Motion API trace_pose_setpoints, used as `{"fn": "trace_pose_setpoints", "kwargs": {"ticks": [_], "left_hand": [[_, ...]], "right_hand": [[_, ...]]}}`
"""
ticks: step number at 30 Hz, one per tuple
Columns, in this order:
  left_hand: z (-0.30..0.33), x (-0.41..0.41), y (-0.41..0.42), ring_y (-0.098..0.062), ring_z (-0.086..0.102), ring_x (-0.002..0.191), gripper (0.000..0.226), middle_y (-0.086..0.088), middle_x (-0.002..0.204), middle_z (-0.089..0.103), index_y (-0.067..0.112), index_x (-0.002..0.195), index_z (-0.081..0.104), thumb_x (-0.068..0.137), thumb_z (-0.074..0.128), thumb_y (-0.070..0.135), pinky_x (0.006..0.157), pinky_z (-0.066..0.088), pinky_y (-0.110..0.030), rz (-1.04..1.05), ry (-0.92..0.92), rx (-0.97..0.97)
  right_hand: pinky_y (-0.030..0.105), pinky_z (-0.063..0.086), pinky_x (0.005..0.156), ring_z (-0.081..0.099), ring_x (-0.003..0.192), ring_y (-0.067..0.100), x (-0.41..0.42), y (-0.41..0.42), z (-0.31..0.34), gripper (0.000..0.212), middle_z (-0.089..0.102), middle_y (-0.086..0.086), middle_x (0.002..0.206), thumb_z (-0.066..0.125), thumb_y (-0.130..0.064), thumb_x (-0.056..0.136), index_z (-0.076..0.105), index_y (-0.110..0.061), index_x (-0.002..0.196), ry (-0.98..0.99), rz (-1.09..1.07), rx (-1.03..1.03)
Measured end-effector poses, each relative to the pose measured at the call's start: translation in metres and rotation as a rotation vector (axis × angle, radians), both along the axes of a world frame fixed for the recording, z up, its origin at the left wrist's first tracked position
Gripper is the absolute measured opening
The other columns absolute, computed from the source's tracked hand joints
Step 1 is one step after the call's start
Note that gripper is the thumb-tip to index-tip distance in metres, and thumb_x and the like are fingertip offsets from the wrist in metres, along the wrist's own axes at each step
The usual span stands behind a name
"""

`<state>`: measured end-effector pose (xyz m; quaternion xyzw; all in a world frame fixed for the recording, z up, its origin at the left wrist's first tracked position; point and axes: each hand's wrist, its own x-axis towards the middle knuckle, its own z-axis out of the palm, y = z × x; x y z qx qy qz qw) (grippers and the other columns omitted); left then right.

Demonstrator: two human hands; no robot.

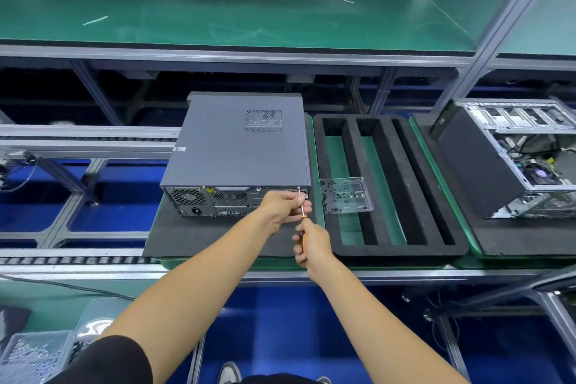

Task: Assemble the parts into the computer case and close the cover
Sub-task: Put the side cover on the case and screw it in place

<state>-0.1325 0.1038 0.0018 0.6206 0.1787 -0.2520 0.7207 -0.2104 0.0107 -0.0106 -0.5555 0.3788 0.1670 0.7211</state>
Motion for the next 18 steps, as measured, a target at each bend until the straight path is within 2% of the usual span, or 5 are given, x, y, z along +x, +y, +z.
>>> {"fn": "trace_pose_setpoints", "kwargs": {"ticks": [3, 6, 9, 13, 18], "left_hand": [[-0.0024, 0.0011, -0.0045, -0.013, 0.073, 0.065, 0.013, -0.011, 0.085, 0.076, 0.002, 0.101, 0.073, 0.089, 0.075, 0.007, 0.061, 0.061, -0.025, 0.071, 0.001, 0.044], [-0.0031, 0.0016, -0.0057, -0.012, 0.072, 0.060, 0.023, -0.009, 0.079, 0.076, 0.001, 0.102, 0.072, 0.082, 0.083, 0.008, 0.053, 0.057, -0.023, 0.125, -0.022, 0.089], [-0.0032, 0.0012, -0.0059, -0.012, 0.073, 0.061, 0.026, -0.007, 0.078, 0.076, 0.002, 0.103, 0.070, 0.083, 0.083, 0.012, 0.055, 0.058, -0.024, 0.137, -0.048, 0.117], [-0.0022, 0.0000, 0.0005, -0.012, 0.076, 0.079, 0.012, -0.006, 0.089, 0.078, 0.007, 0.106, 0.069, 0.098, 0.065, 0.015, 0.063, 0.059, -0.025, -0.014, -0.019, 0.042], [0.0001, 0.0018, -0.0031, -0.012, 0.073, 0.063, 0.027, -0.012, 0.083, 0.076, -0.003, 0.112, 0.070, 0.087, 0.077, 0.005, 0.055, 0.058, -0.023, 0.092, 0.007, 0.051]], "right_hand": [[0.022, 0.034, 0.039, 0.051, 0.042, 0.013, -0.0028, -0.0023, -0.0004, 0.022, 0.062, 0.004, 0.065, 0.061, -0.017, 0.093, 0.062, -0.009, 0.073, -0.045, 0.024, -0.087], [0.022, 0.040, 0.040, 0.060, 0.044, 0.016, -0.0035, -0.0039, 0.0017, 0.014, 0.071, 0.005, 0.062, 0.061, -0.014, 0.092, 0.066, -0.007, 0.080, -0.016, 0.002, -0.082], [0.019, 0.036, 0.037, 0.055, 0.041, 0.017, -0.0001, -0.0031, 0.0049, 0.017, 0.073, 0.010, 0.065, 0.052, -0.014, 0.095, 0.064, -0.004, 0.091, 0.028, -0.026, 0.043], [0.019, 0.022, 0.034, 0.040, 0.039, 0.012, 0.0005, -0.0011, 0.0029, 0.025, 0.064, 0.004, 0.061, 0.045, -0.018, 0.095, 0.064, -0.008, 0.084, 0.053, -0.055, 0.133], [0.022, 0.033, 0.038, 0.048, 0.042, 0.012, 0.0011, -0.0002, 0.0027, 0.015, 0.057, 0.002, 0.062, 0.060, -0.014, 0.091, 0.061, -0.010, 0.077, -0.013, 0.023, -0.018]]}}
